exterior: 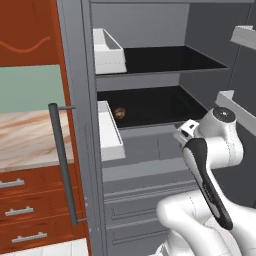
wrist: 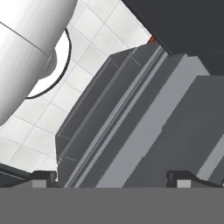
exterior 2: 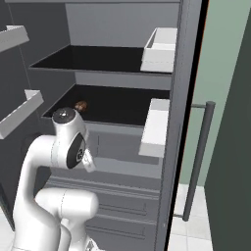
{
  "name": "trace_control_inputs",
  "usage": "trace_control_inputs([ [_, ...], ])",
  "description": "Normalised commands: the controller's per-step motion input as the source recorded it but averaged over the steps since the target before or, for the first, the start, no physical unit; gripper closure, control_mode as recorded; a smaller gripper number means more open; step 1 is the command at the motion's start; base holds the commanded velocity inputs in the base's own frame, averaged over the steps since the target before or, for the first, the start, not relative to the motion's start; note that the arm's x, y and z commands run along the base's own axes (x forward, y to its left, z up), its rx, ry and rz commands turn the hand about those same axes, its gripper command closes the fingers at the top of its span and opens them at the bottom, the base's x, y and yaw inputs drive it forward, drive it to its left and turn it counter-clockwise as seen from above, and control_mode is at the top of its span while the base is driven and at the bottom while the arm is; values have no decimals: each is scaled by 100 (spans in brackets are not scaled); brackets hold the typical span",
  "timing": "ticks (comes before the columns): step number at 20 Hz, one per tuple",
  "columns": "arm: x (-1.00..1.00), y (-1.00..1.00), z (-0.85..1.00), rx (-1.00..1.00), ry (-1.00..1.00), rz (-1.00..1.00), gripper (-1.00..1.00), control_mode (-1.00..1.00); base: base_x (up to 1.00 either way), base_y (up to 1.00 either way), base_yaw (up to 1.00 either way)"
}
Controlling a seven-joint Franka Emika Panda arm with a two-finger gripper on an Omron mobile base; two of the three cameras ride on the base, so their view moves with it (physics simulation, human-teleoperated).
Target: Gather the squash and potato from the fridge and place them on a tray on the dining counter. Then gather the chicken drumstick and steak from the fridge and place them on the other tray.
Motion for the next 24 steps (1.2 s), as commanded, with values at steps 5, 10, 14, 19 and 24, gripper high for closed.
trace_control_inputs([
  [5,9,25,16,-19,-11,21,-100,-100,0,0,0],
  [10,9,12,18,-19,-25,27,-100,-100,0,0,0],
  [14,0,0,23,-12,-22,33,-100,-100,0,0,0],
  [19,19,4,29,-12,4,34,-100,-100,0,0,0],
  [24,8,6,16,-13,-10,32,-100,-100,0,0,0],
])
